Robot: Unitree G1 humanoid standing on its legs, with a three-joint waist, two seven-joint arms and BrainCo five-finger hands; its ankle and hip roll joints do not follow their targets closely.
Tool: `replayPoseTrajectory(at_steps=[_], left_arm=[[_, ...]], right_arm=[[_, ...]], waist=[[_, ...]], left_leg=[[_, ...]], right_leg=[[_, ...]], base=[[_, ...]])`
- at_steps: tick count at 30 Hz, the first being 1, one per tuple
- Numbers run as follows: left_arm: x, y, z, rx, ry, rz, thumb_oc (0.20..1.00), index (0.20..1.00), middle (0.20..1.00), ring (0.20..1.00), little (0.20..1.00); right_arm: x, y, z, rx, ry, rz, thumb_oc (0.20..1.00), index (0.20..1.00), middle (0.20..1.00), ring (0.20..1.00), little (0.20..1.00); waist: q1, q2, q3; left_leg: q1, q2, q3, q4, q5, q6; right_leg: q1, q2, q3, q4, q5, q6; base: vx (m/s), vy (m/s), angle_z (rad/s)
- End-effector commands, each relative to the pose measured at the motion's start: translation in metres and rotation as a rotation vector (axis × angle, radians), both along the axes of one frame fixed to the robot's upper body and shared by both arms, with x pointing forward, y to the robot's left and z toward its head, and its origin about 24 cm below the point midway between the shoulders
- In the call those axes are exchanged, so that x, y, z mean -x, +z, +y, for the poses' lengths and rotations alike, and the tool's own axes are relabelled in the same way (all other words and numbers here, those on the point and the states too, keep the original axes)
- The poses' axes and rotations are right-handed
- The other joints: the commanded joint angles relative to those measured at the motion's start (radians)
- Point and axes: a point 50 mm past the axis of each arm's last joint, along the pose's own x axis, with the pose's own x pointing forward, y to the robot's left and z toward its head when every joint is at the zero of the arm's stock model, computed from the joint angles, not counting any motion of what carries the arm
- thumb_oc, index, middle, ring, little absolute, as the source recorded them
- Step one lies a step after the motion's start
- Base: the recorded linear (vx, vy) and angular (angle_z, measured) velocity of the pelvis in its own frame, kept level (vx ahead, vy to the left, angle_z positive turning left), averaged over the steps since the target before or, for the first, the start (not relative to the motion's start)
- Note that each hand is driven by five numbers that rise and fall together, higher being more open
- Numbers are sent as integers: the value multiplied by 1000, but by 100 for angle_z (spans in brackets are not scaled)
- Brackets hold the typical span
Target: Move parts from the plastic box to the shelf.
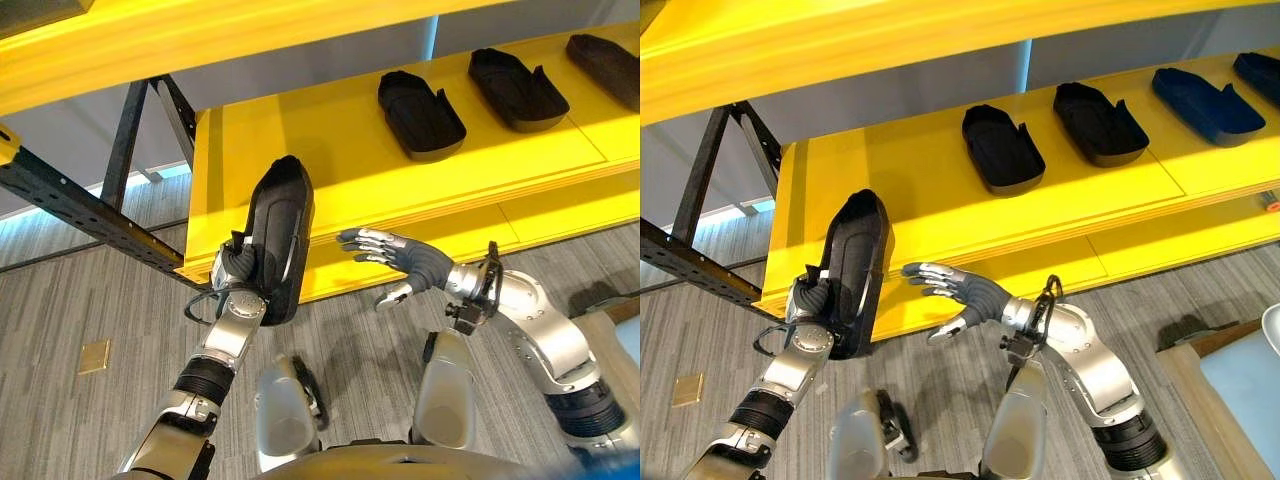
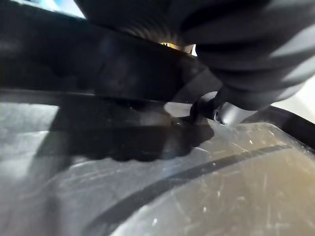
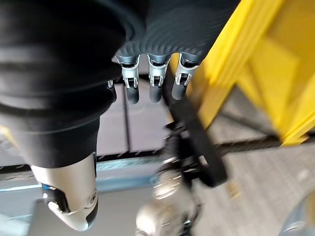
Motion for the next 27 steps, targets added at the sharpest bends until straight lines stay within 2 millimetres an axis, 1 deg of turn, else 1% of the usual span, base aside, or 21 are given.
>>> replayPoseTrajectory(at_steps=[1,2,5,6,7,8,10,11,14,15,17,20,24,25,27], left_arm=[[-18,56,-1,-53,6,-270,200,200,200,200,200],[-20,60,0,-55,9,-281,200,200,200,200,200],[-30,84,5,-62,32,-338,200,200,200,200,200],[-32,88,6,-60,39,-349,200,200,200,200,200],[-36,97,7,-60,59,-374,200,200,200,200,200],[-38,105,9,-69,72,-395,200,200,200,200,200],[-43,120,13,-76,102,-431,200,200,200,200,200],[-48,134,15,-81,128,-459,200,200,200,200,200],[-54,157,21,-73,186,-499,200,200,200,200,200],[-56,162,22,-73,200,-505,200,200,200,200,200],[-58,168,23,-65,220,-510,200,200,200,200,200],[-68,177,30,-58,324,-480,200,200,200,200,200],[-75,181,35,-30,411,-447,200,200,200,200,200],[-77,183,37,-19,455,-436,200,200,200,200,200],[-78,184,41,-1,493,-427,200,200,200,200,200]], right_arm=[[0,26,8,-47,52,-152,1000,1000,1000,1000,1000],[-1,27,8,-40,52,-156,1000,1000,1000,1000,1000],[-8,36,9,4,48,-197,1000,1000,1000,1000,1000],[-9,39,9,13,48,-207,1000,1000,1000,1000,1000],[-12,44,8,33,41,-227,1000,1000,1000,1000,1000],[-14,47,8,40,41,-237,1000,1000,1000,1000,1000],[-18,54,8,58,33,-260,1000,1000,1000,1000,1000],[-21,59,7,78,24,-277,1000,1000,1000,1000,1000],[-26,71,6,106,24,-313,1000,1000,1000,1000,1000],[-27,73,6,110,21,-320,1000,1000,1000,1000,1000],[-28,76,6,110,21,-327,1000,1000,1000,1000,1000],[-33,84,4,117,11,-342,1000,1000,1000,1000,1000],[-39,84,2,132,-19,-329,1000,1000,1000,1000,1000],[-41,84,0,142,-34,-320,1000,1000,1000,1000,1000],[-43,83,-3,153,-45,-313,1000,1000,1000,1000,1000]], waist=[[11,18,-46],[9,19,-41],[-1,27,-15],[-3,28,-10],[-7,32,0],[-11,32,10],[-19,35,29],[-23,39,41],[-35,43,68],[-37,43,73],[-41,42,79],[-62,36,87],[-83,28,91],[-92,24,93],[-101,22,93]], left_leg=[[-15,-1,17,16,13,-8],[-17,-2,18,8,16,-10],[-36,-6,27,-29,34,-17],[-41,-7,29,-35,37,-18],[-45,-11,21,-42,23,-30],[-62,-7,33,-51,45,-22],[-82,-3,35,-56,51,-25],[-91,-5,28,-56,39,-39],[-115,3,35,-63,64,-47],[-120,5,36,-64,70,-48],[-125,9,40,-66,75,-49],[-130,24,56,-87,118,-62],[-139,40,62,-77,144,-72],[-142,48,66,-68,151,-73],[-142,51,70,-65,156,-76]], right_leg=[[29,24,-48,-51,6,12],[26,26,-46,-56,7,12],[3,41,-39,-76,9,5],[-3,45,-36,-80,9,3],[-9,53,-29,-79,-10,10],[-25,60,-30,-91,9,-3],[-47,71,-23,-94,7,-8],[-56,80,-15,-89,-14,-3],[-86,98,-11,-93,-14,-15],[-91,101,-11,-94,-14,-17],[-98,105,-10,-96,-14,-21],[-111,125,-7,-109,-10,-33],[-125,148,1,-106,-16,-45],[-131,158,3,-99,-21,-51],[-137,168,4,-94,-25,-56]], base=[[-113,21,-12],[-112,18,-8],[-115,14,-3],[-83,27,-10],[-148,9,-8],[-161,11,-6],[-157,8,-8],[-121,31,-13],[-114,12,-11],[-66,-9,-6],[-29,-13,-7],[14,-3,-10],[64,-8,-12],[93,-1,-20],[79,15,-8]])
